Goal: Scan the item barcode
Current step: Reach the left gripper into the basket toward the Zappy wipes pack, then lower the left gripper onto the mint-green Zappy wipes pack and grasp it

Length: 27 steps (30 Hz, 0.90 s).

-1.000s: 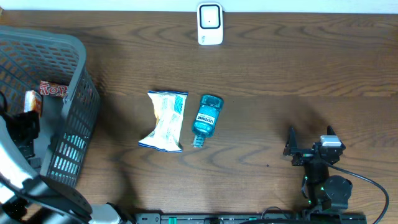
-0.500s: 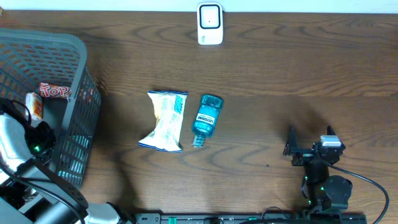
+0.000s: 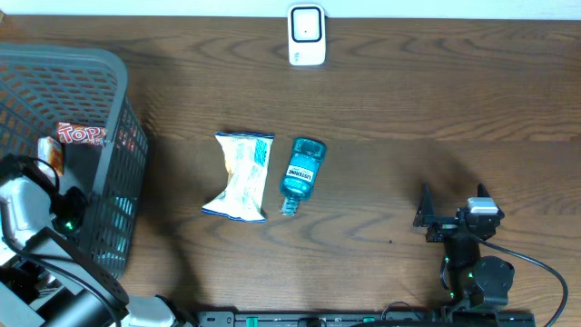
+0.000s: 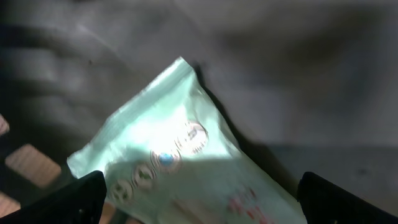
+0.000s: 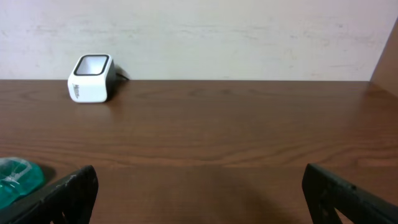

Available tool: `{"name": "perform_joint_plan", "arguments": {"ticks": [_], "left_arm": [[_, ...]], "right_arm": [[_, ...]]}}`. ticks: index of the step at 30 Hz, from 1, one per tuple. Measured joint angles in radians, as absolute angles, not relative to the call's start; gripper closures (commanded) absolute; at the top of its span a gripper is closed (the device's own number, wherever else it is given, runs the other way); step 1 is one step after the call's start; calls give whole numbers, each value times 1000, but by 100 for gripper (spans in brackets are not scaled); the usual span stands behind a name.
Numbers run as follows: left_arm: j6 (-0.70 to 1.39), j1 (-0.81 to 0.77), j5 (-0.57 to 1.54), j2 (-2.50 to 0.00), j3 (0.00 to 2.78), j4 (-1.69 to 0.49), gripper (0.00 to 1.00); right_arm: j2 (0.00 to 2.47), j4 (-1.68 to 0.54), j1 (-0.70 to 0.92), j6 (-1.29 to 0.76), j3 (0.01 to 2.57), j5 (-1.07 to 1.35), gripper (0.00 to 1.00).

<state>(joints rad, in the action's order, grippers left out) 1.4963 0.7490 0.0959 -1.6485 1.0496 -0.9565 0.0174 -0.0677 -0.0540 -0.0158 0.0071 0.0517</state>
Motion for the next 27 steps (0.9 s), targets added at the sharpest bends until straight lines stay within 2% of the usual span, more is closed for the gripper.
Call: {"name": "perform_joint_plan", "arguments": {"ticks": [3,9,14,20,27], "left_arm": [[1483,749,96,-1649,1026,-944,2],[1321,749,72,-1649,1021,-836,2],[1224,749,-35,-1649,1021,-772,2],[1012,749,-121,-1649,1019,-593,2],[917,749,-19,-1649,1030,-683,2]], "right_arm": [[17,-68,-54,-16,7,52,1],[17,-68,-54,-16,7,52,1],[17,-68,-54,-16,7,51,1],[17,-68,-54,-16,7,52,1],[17,-68,-54,-16,7,52,1]]}}
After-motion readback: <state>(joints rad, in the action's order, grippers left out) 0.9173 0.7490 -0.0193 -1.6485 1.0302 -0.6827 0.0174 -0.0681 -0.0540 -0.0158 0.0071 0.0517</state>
